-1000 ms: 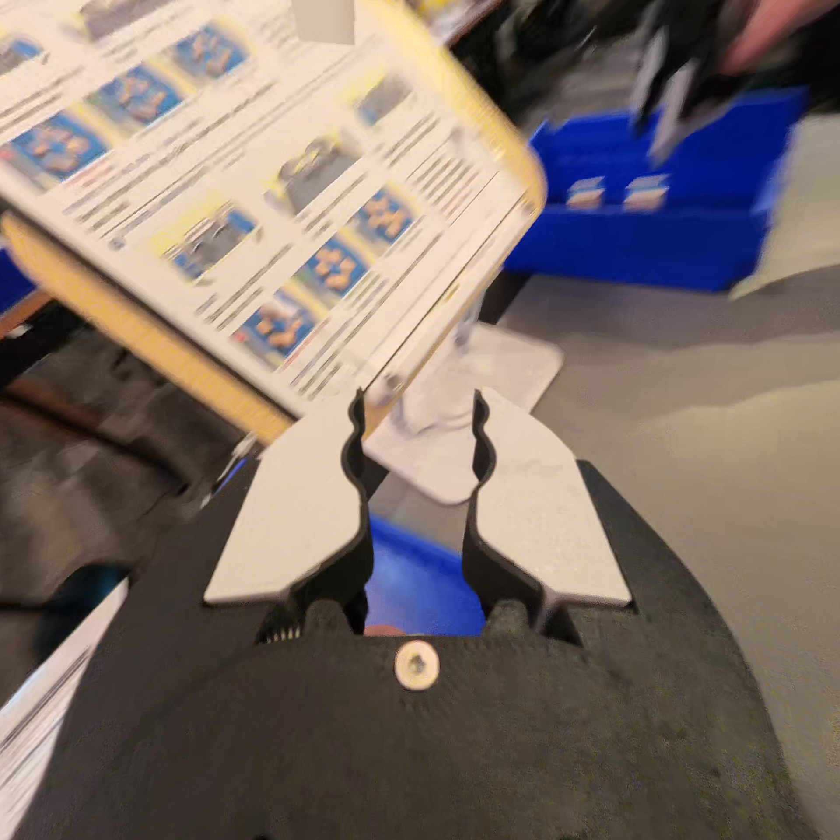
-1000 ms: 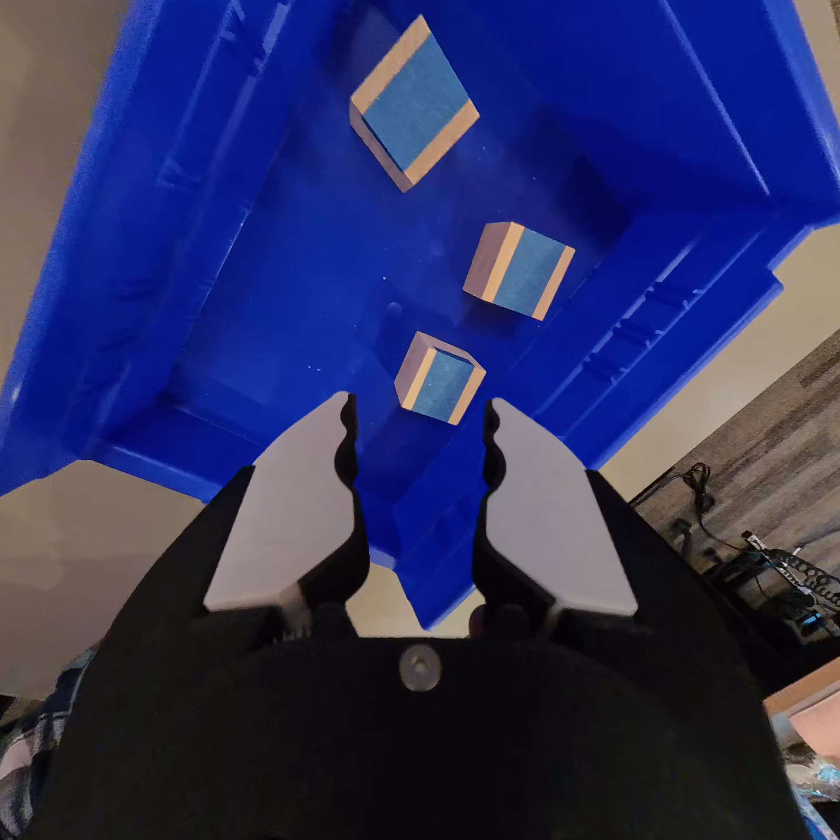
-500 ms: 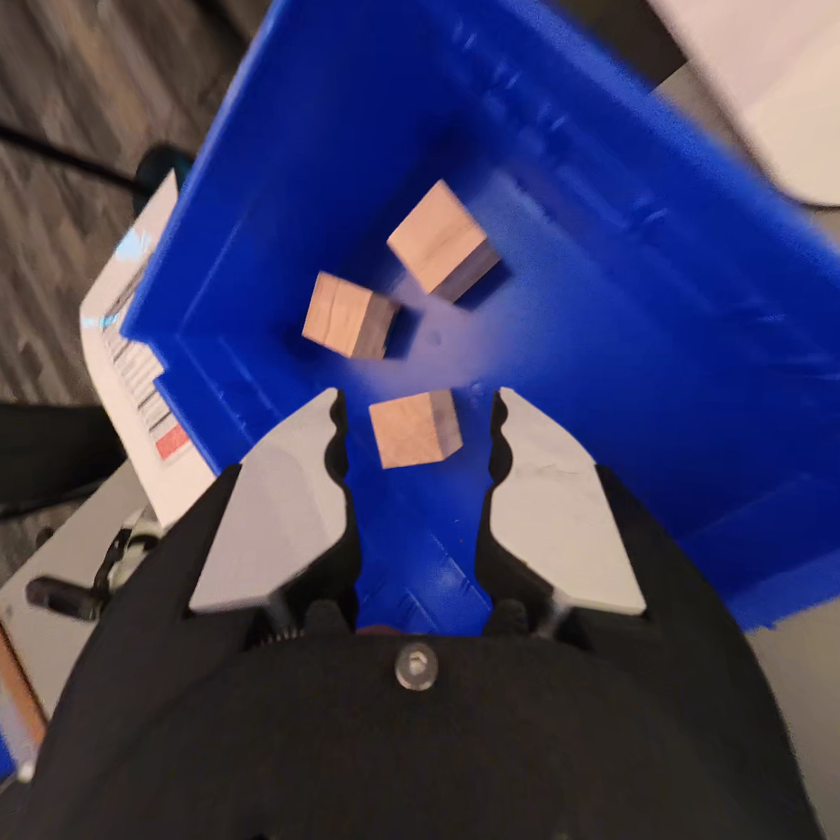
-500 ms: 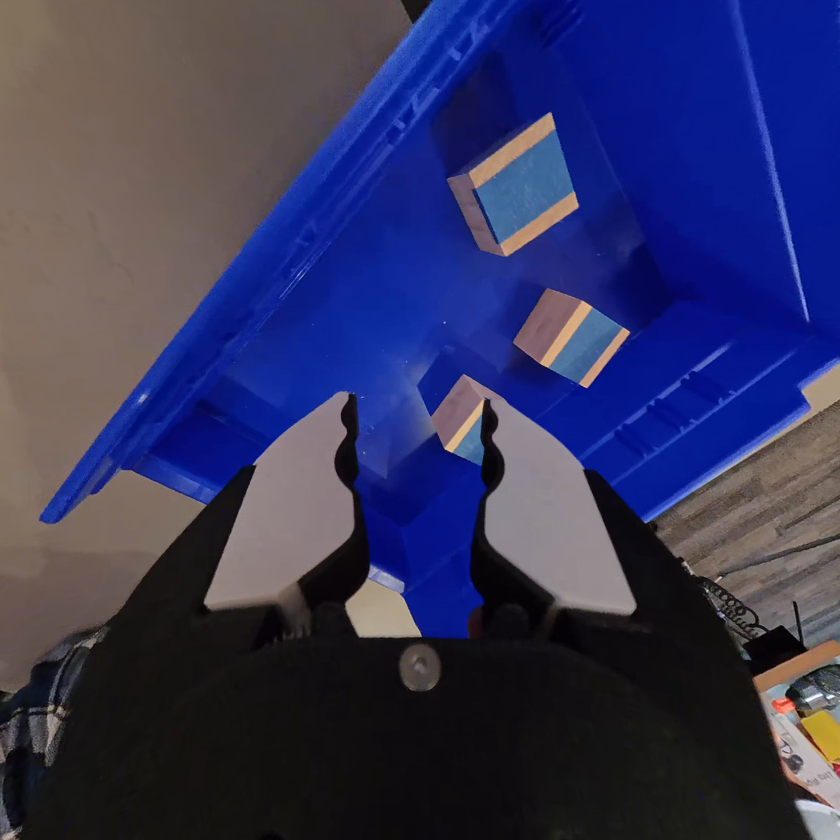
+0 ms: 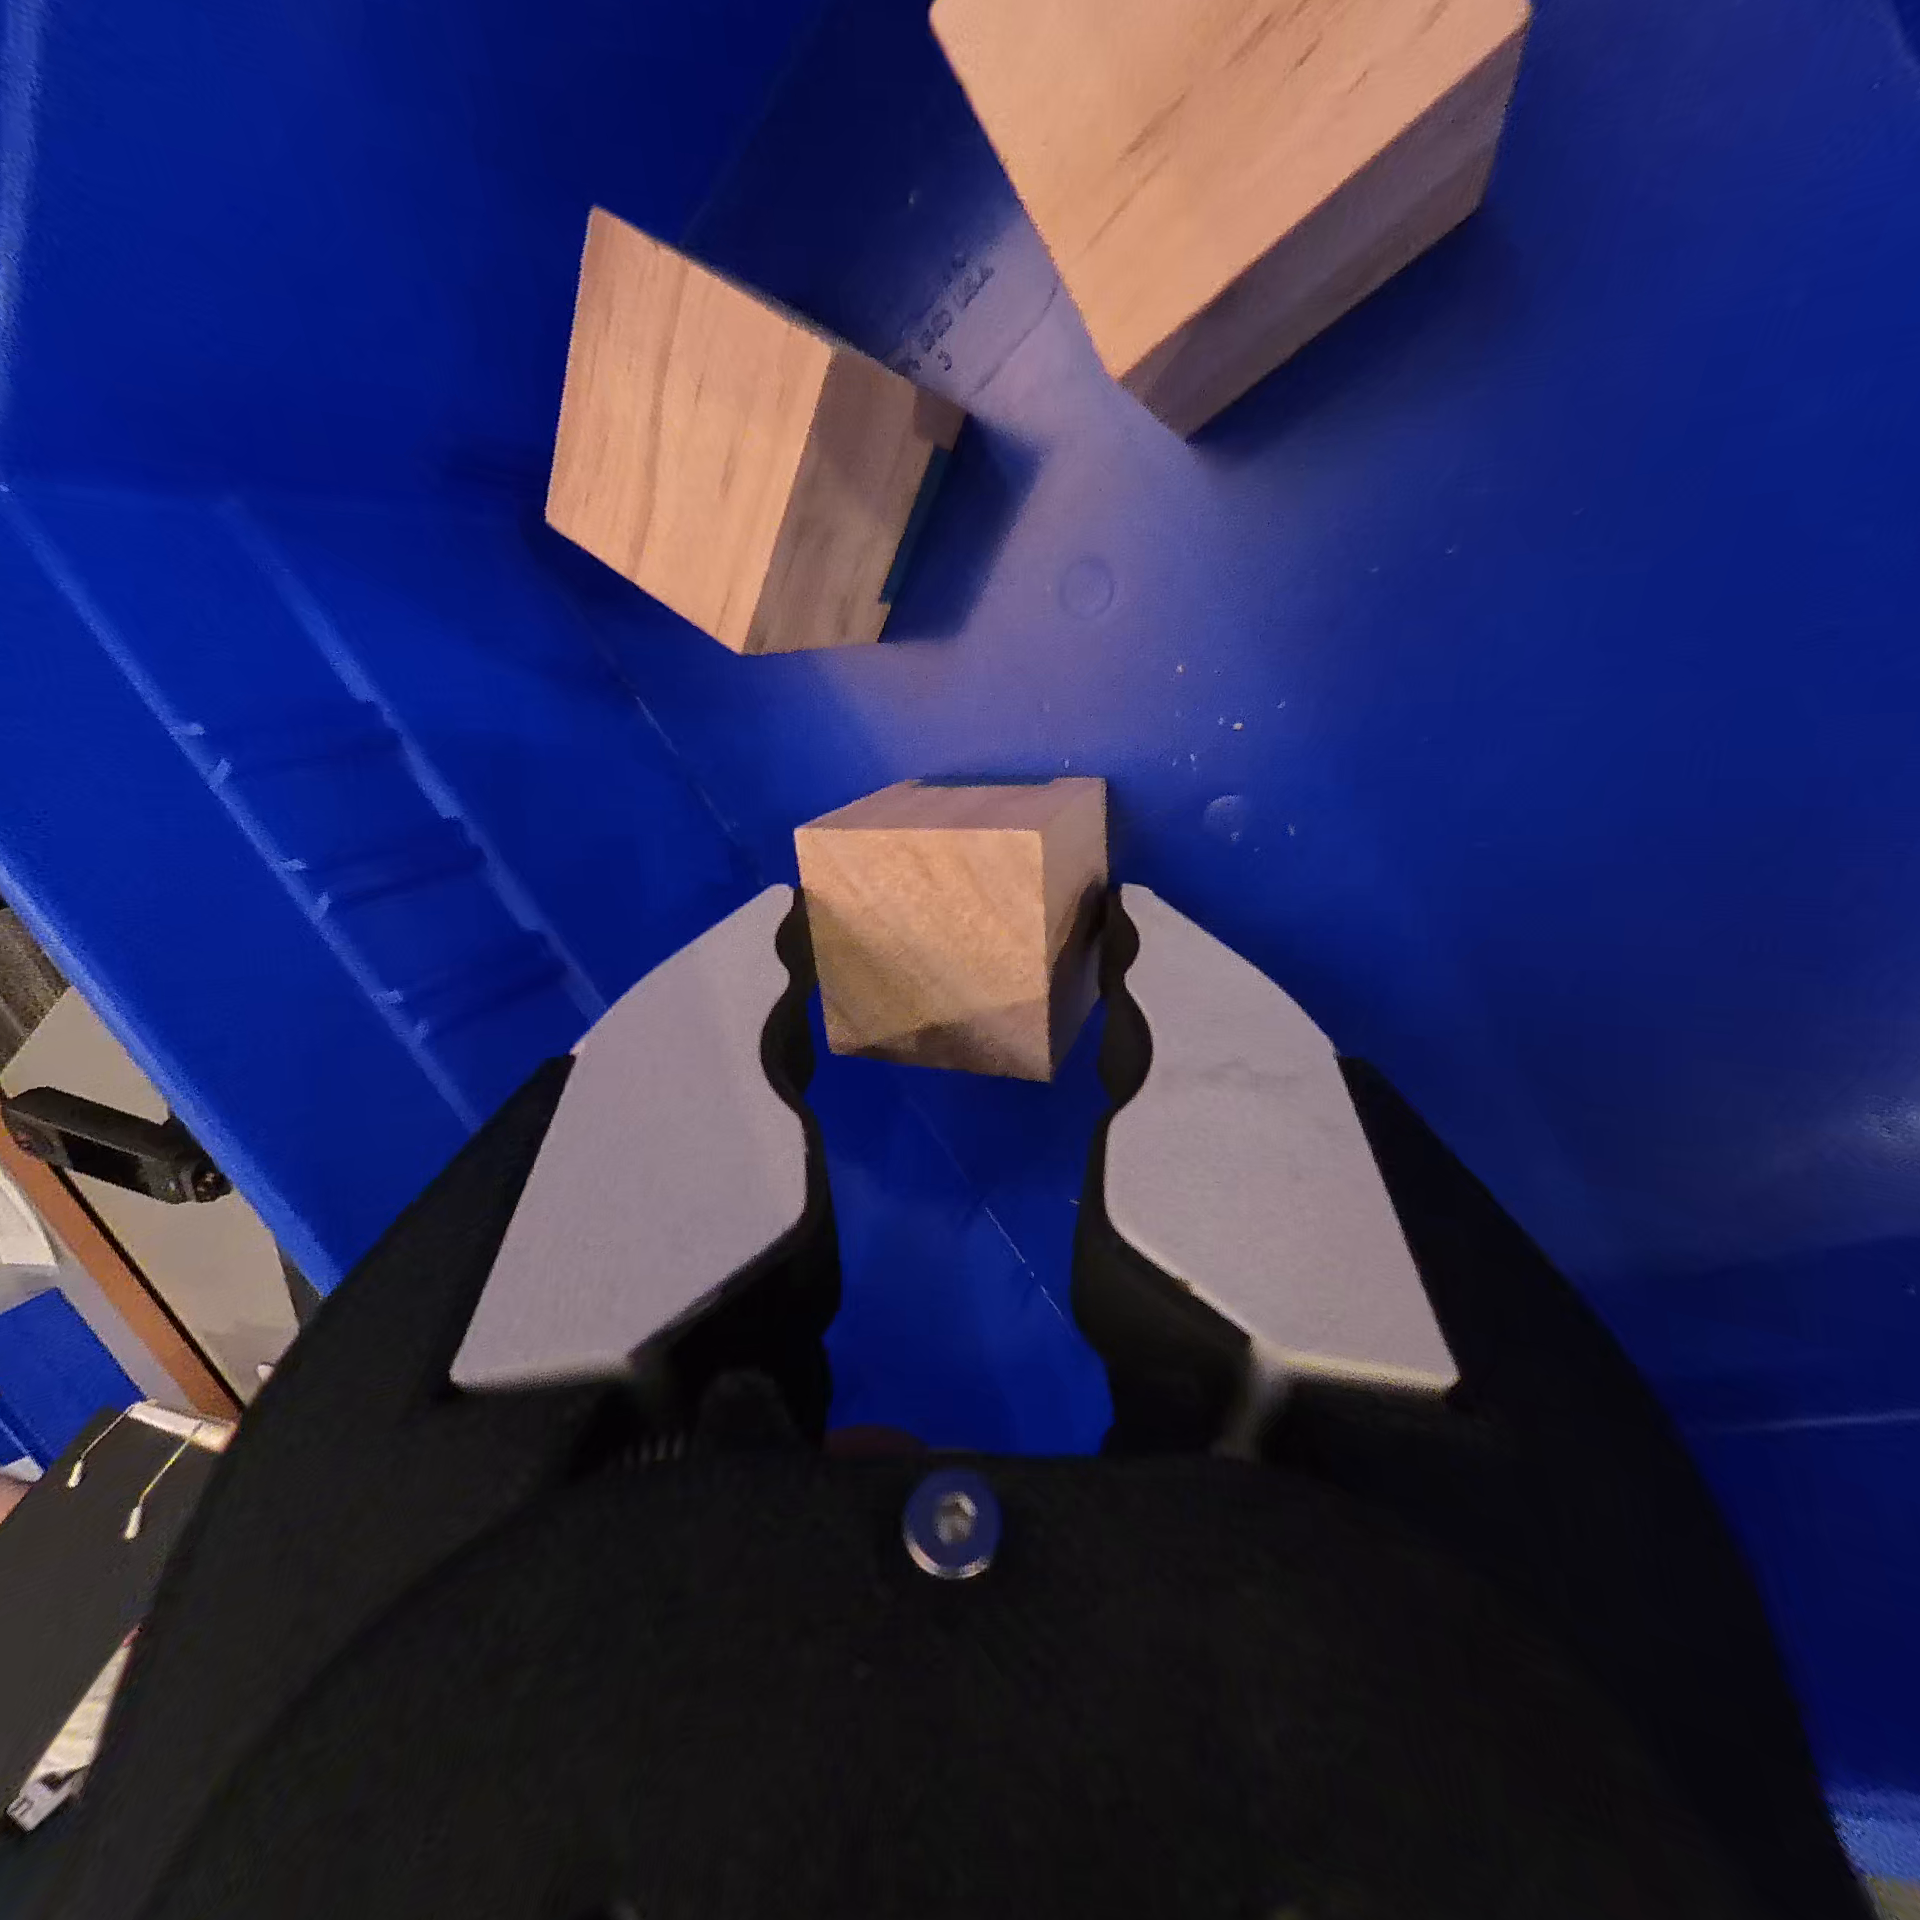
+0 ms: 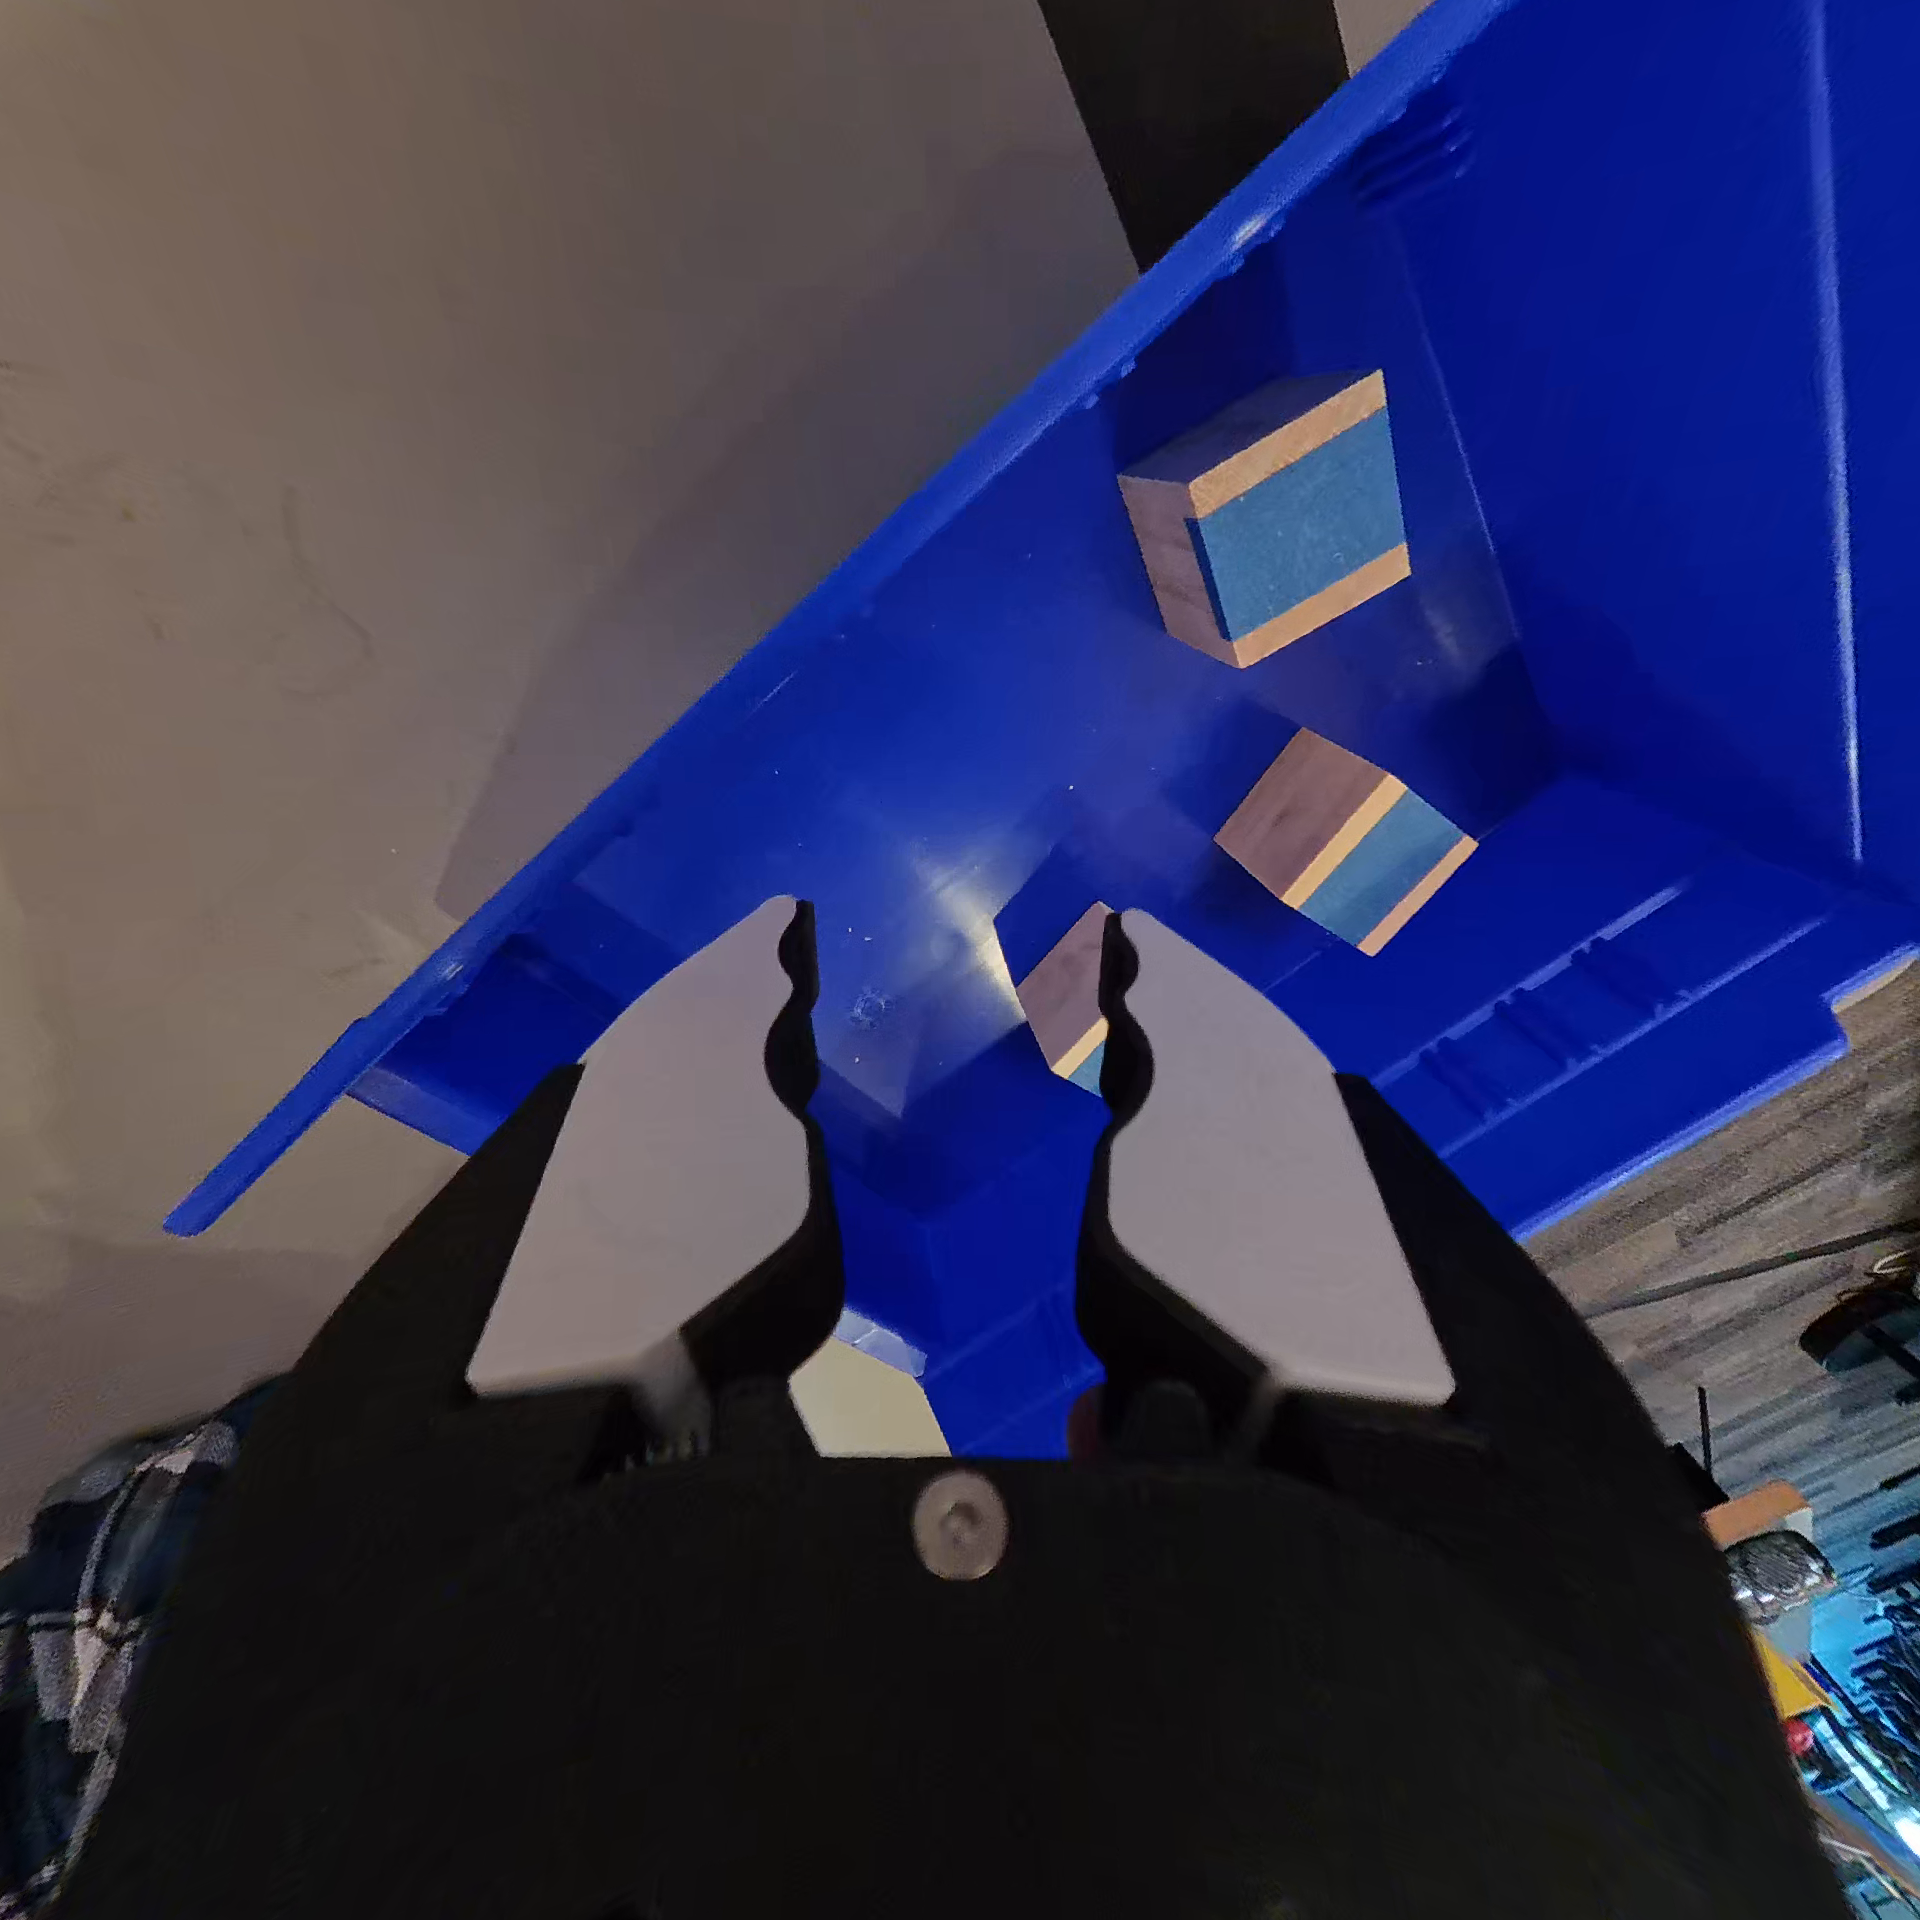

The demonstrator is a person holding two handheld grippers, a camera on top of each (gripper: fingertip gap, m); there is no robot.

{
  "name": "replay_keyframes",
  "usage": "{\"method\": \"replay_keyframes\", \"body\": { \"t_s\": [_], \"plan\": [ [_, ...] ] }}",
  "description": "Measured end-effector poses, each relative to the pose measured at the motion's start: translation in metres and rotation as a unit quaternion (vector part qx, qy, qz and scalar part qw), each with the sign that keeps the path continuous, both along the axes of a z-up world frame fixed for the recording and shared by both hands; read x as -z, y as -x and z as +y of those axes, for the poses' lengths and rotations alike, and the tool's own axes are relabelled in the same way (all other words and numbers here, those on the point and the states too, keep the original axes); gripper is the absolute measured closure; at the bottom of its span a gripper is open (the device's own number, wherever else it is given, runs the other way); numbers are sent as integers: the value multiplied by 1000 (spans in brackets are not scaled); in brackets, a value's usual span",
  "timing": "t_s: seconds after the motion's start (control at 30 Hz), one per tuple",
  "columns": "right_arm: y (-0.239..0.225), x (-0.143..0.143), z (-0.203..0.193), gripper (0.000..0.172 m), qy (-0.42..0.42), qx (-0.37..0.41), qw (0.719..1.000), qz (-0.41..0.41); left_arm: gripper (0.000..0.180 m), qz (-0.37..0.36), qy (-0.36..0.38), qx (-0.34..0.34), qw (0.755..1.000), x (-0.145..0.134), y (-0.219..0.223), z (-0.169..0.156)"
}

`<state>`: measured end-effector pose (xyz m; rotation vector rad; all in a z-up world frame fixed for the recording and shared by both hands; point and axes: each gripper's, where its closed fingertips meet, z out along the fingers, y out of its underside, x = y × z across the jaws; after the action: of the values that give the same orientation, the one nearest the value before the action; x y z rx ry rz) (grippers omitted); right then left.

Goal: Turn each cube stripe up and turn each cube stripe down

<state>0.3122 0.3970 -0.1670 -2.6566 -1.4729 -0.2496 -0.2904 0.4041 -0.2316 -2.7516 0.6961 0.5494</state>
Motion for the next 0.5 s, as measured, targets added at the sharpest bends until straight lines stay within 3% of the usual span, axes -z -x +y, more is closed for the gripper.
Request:
{"method": "replay_keyframes", "body": {
  "t_s": [0.13,0.27,0.4,0.5],
  "plan": [
    [6,-7,1,120,-15,-9,1000,12,130,-20,-22,5,1000,-12,-3,2],
    [27,-29,2,124,-58,-43,996,53,131,-142,-96,27,985,-57,-30,6],
    [76,-72,-4,127,-140,-118,973,141,131,-255,-165,68,950,-120,-63,-4],
    [126,-113,-18,121,-217,-182,931,229,132,-359,-200,141,901,-171,-112,-24]
  ]
}}
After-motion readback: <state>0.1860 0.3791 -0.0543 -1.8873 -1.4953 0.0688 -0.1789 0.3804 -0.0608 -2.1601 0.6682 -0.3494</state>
